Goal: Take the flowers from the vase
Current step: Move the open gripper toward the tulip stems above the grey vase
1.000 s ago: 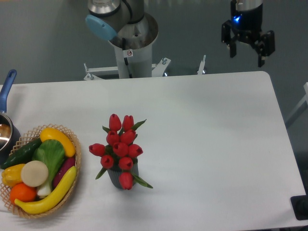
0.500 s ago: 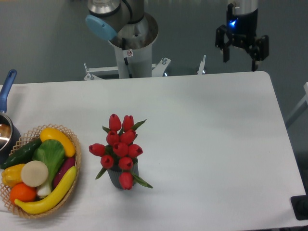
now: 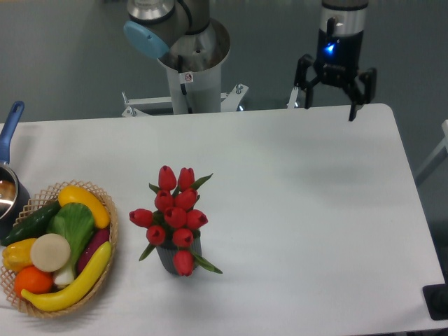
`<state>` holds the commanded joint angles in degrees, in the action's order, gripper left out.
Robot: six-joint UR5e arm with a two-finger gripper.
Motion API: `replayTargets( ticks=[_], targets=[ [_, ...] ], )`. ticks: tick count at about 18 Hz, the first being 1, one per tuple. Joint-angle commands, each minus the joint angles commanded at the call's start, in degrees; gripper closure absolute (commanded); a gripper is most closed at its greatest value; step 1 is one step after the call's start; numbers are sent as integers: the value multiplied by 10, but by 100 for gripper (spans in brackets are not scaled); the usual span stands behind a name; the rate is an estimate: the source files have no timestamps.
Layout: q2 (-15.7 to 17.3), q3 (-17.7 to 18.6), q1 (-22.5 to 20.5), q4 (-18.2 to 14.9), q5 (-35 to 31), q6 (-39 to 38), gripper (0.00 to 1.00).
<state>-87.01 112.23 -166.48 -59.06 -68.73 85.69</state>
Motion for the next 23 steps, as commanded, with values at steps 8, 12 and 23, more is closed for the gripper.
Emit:
replayTargets(
  ticks=[8,12,23],
  targets=[
    [-12,20,12,0,181,-11,0],
    [-34,20,53,1,187,-11,0],
    [-120,12,122,67,372,-11,0]
  ],
)
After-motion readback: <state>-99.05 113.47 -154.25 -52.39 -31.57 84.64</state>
